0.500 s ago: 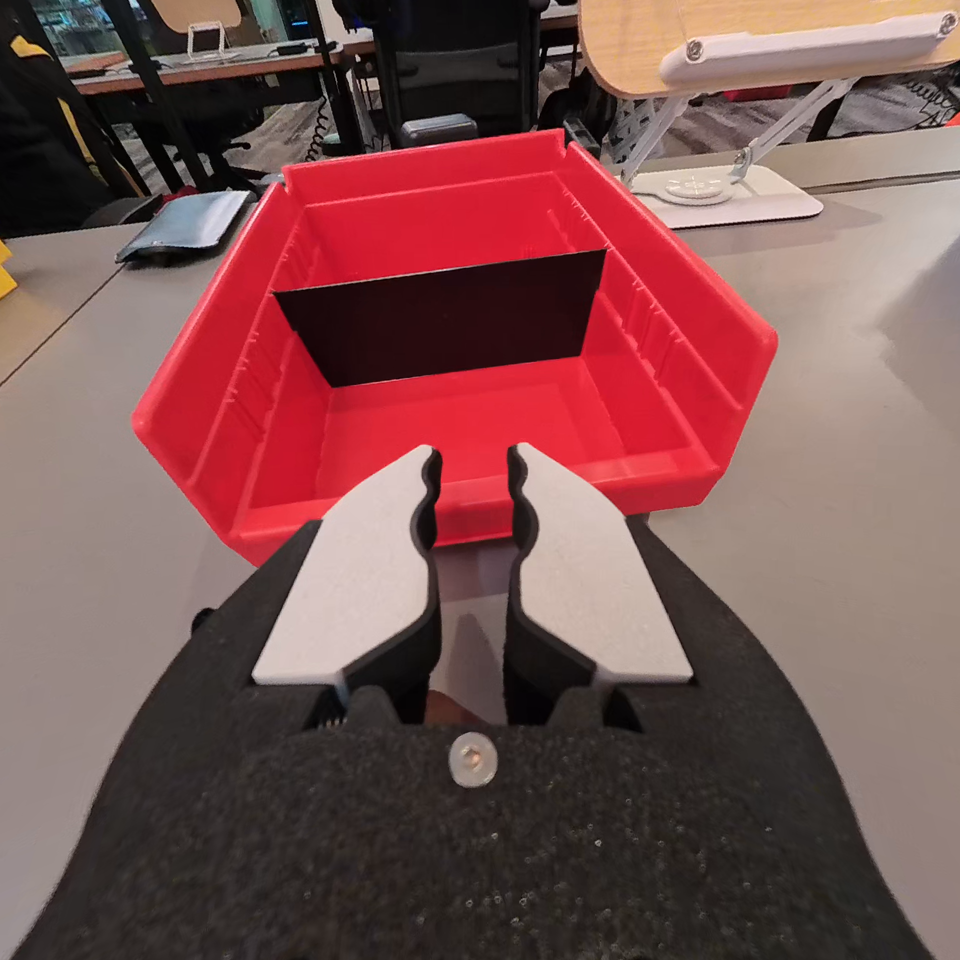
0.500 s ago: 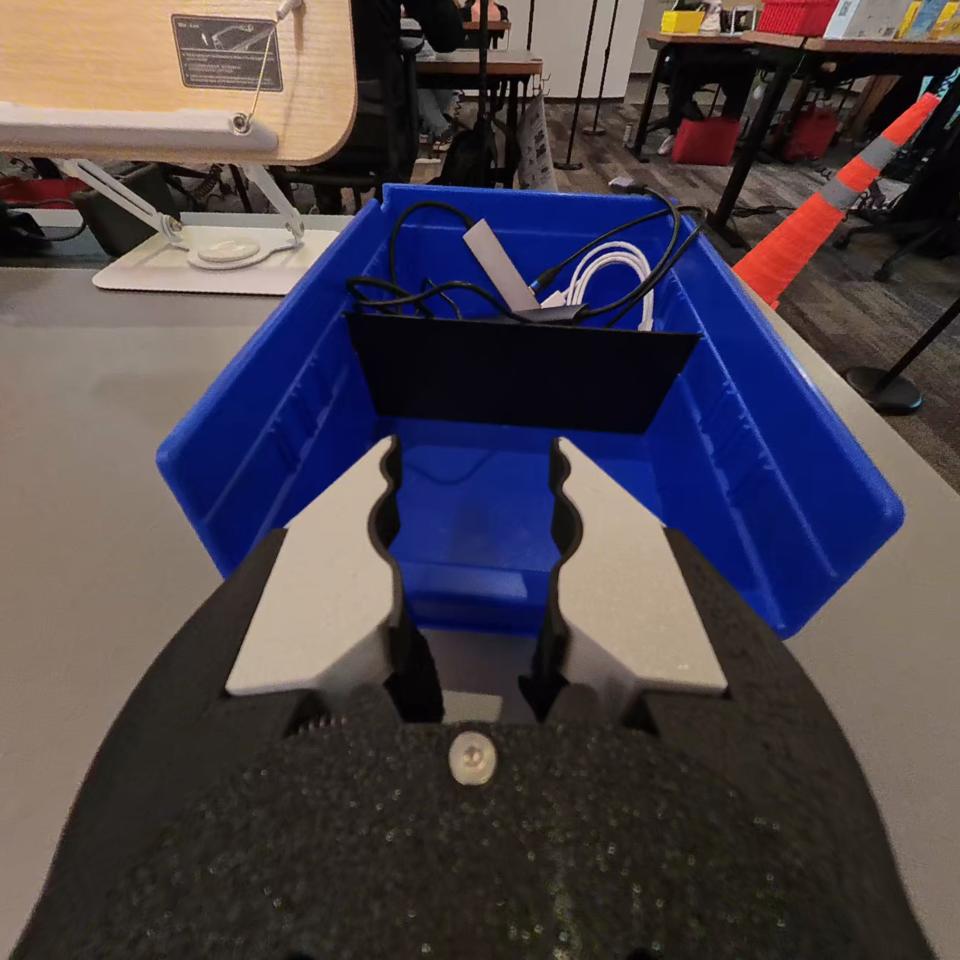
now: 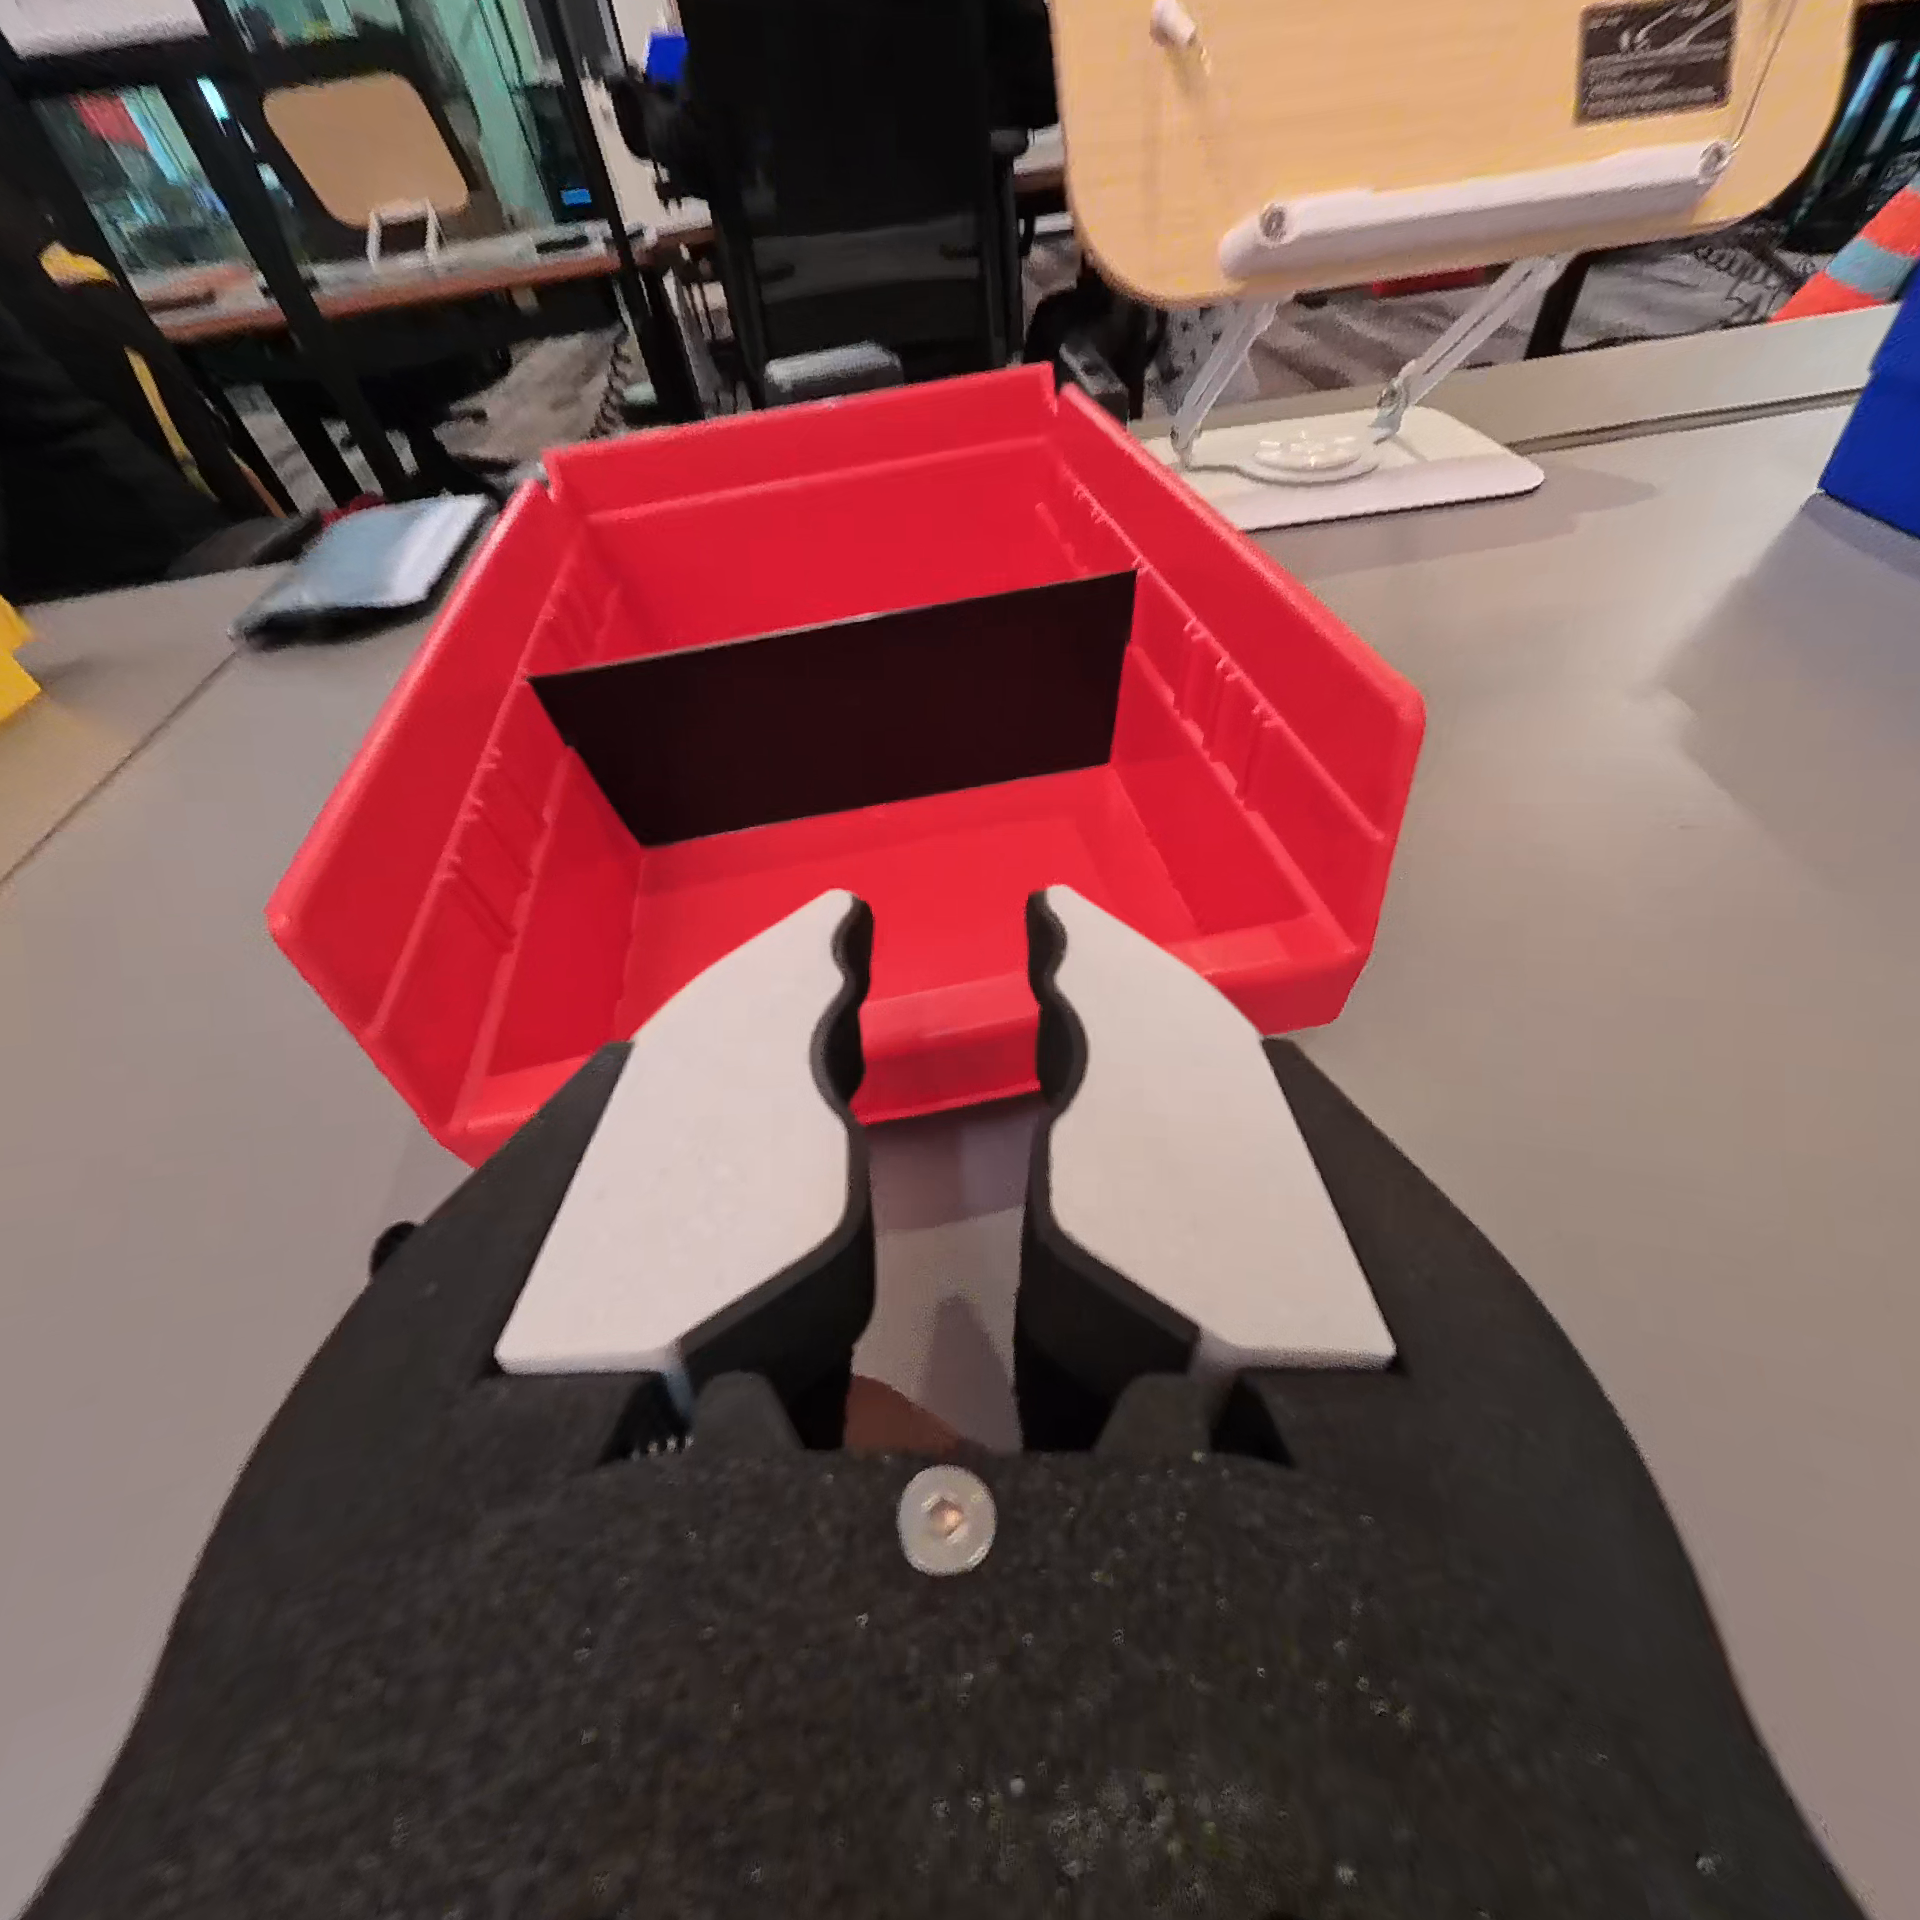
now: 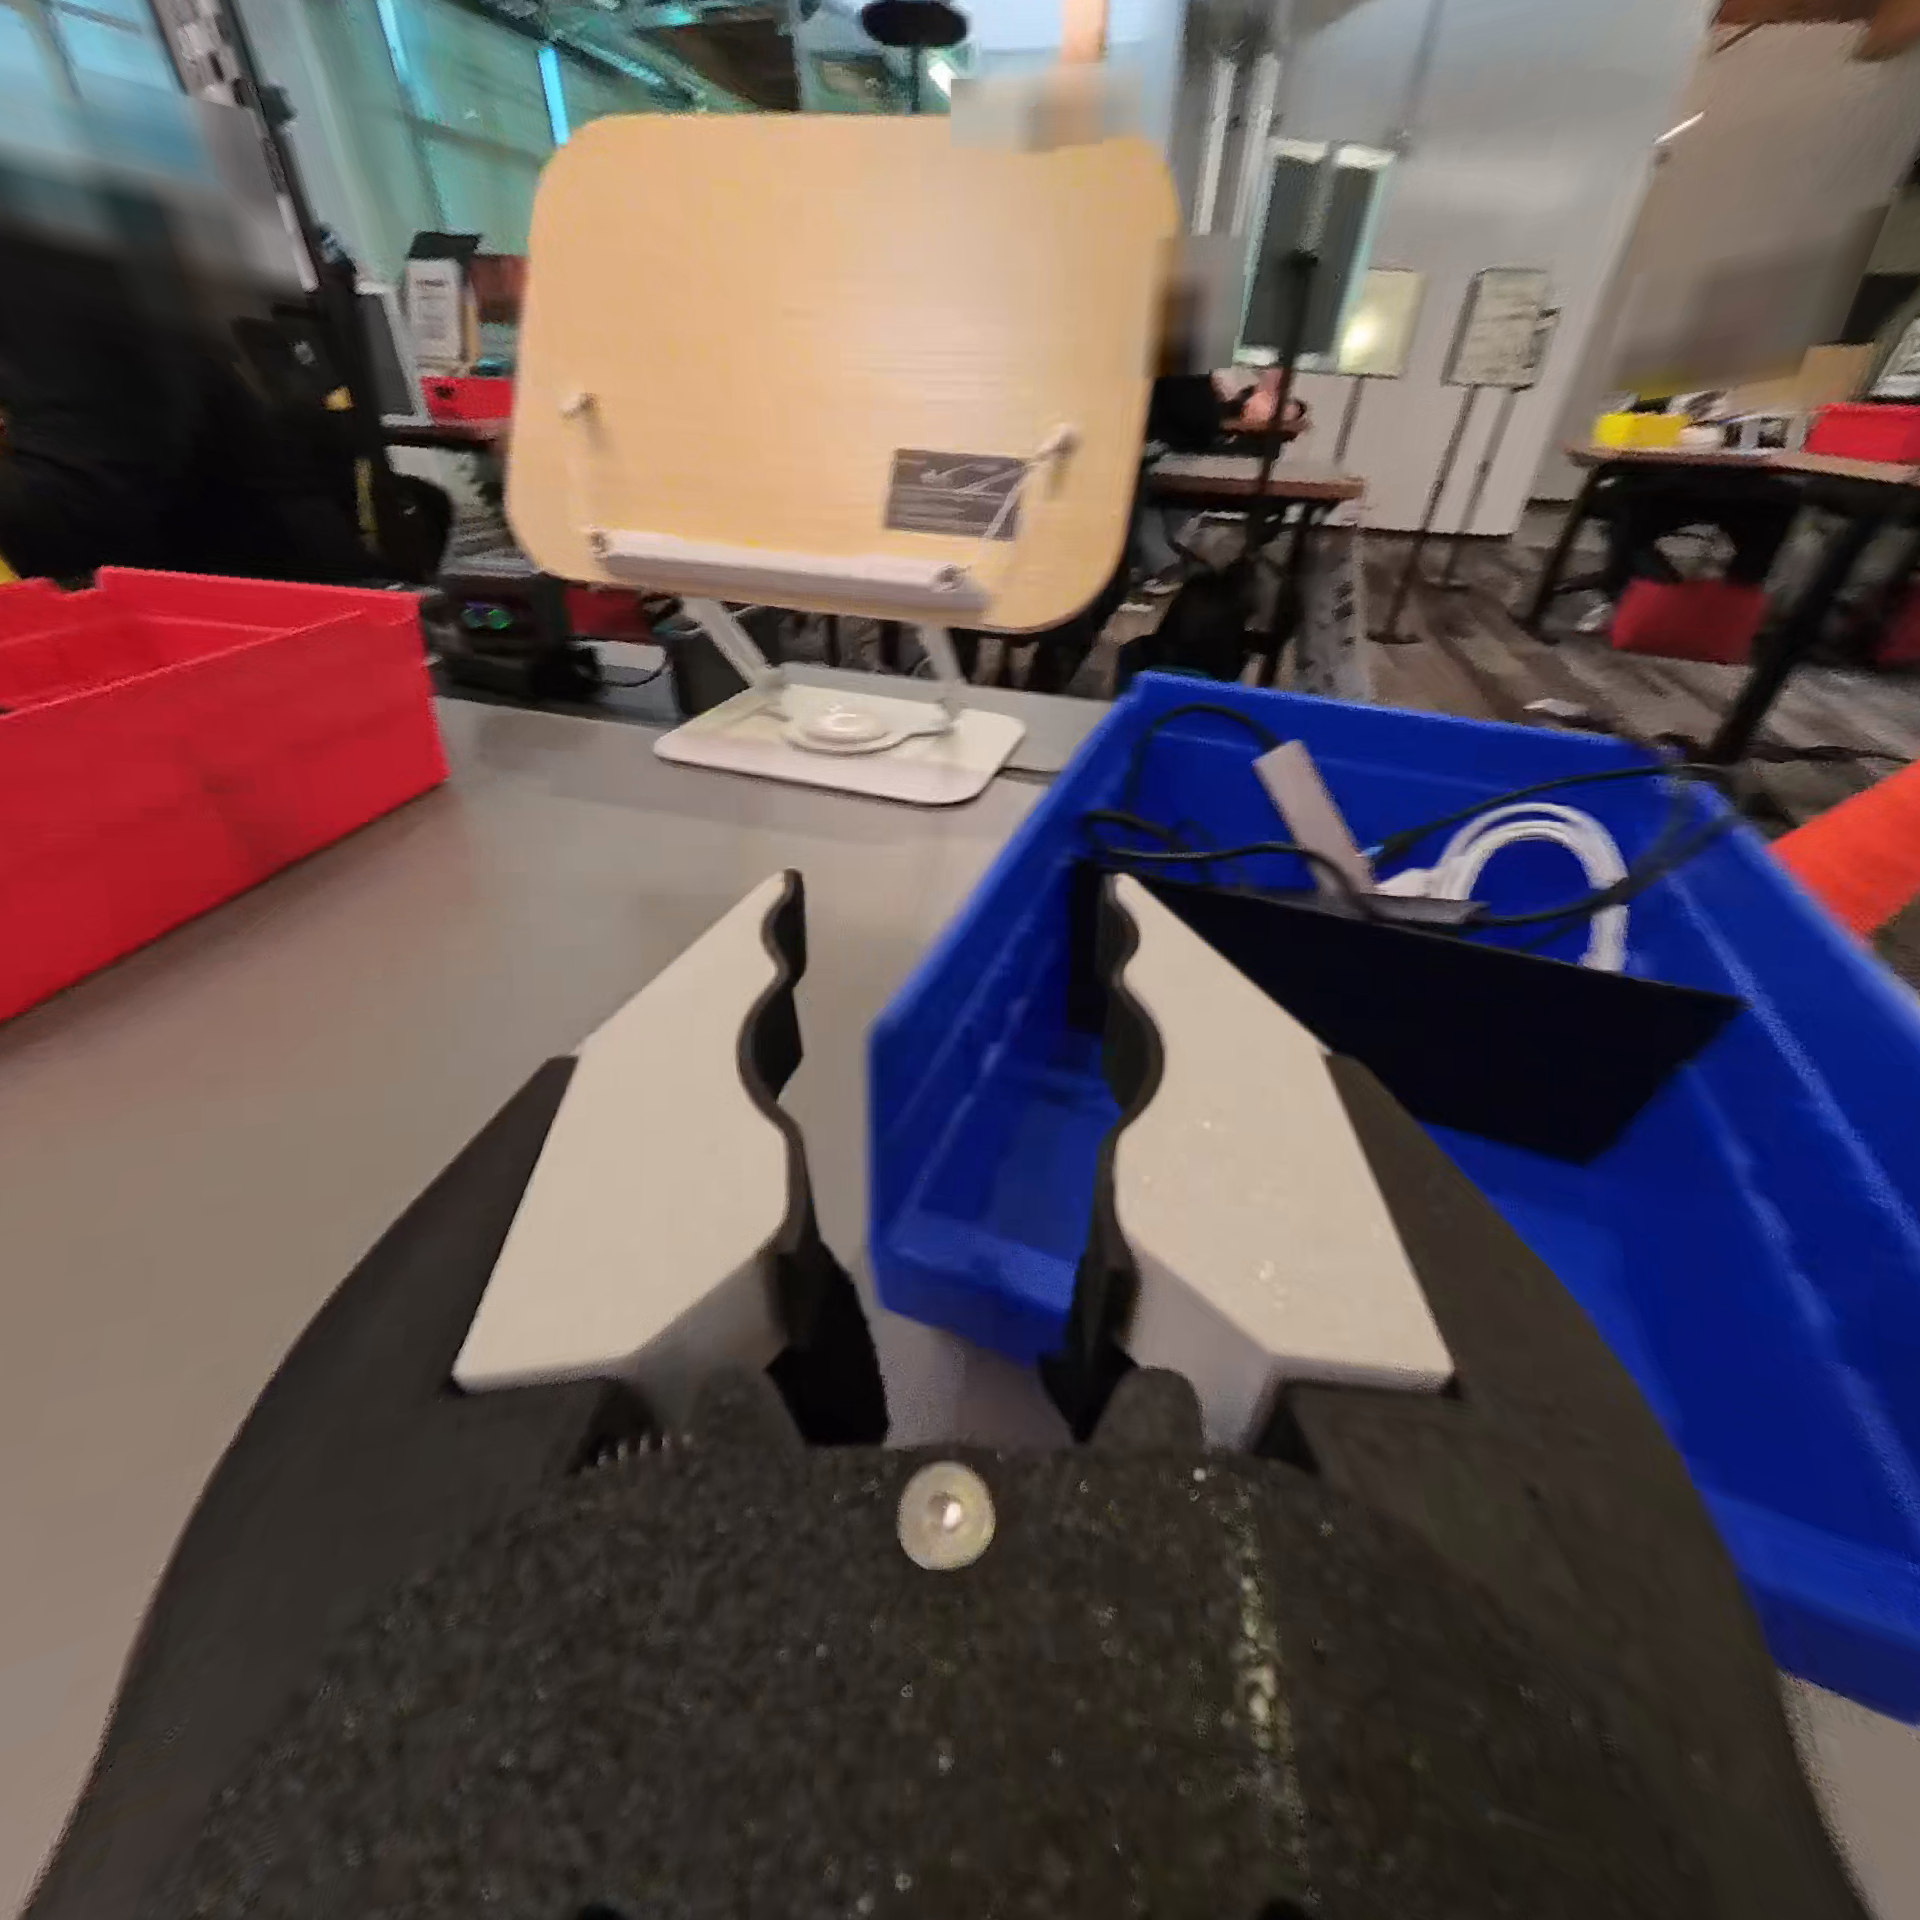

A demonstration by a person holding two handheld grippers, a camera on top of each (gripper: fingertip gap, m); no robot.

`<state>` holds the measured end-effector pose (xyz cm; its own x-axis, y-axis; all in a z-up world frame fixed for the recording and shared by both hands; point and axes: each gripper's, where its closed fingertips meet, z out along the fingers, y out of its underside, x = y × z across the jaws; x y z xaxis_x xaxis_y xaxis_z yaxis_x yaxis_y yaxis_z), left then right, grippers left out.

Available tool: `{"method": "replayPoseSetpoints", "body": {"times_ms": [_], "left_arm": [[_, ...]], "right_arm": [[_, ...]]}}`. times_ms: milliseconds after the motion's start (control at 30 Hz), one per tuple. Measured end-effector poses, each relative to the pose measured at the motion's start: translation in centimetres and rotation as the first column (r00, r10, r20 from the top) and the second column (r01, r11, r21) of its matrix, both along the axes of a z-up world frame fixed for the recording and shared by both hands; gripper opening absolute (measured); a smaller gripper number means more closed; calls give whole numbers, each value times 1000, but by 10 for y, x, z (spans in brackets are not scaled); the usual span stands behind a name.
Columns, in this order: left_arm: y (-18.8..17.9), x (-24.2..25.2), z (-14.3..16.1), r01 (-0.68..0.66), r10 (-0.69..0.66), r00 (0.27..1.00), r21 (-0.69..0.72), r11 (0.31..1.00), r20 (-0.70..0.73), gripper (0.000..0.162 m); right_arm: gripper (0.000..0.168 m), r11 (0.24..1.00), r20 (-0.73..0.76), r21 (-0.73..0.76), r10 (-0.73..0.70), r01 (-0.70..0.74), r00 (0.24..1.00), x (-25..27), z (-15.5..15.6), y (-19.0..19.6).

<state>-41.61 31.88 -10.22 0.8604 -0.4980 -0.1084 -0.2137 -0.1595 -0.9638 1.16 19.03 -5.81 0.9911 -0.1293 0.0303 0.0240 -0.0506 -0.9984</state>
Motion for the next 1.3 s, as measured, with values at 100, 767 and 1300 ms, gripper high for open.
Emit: {"method": "replayPoseSetpoints", "body": {"times_ms": [100, 767, 1300], "left_arm": [[-6, -2, 8, -11, 15, 999, 84, 996, -44, 33], [-49, 74, 12, 211, -209, 977, 113, 971, -32, 52], [-137, 268, 3, 617, -603, 786, -100, 781, 136, 48]], "right_arm": [[63, 992, -28, -106, 60, -62, 998, -29, -23, 18], [58, 954, 60, -296, -18, 35, 998, -48, -57, 22], [44, 871, -15, -116, -482, 478, 876, 28, -18, -106]]}}
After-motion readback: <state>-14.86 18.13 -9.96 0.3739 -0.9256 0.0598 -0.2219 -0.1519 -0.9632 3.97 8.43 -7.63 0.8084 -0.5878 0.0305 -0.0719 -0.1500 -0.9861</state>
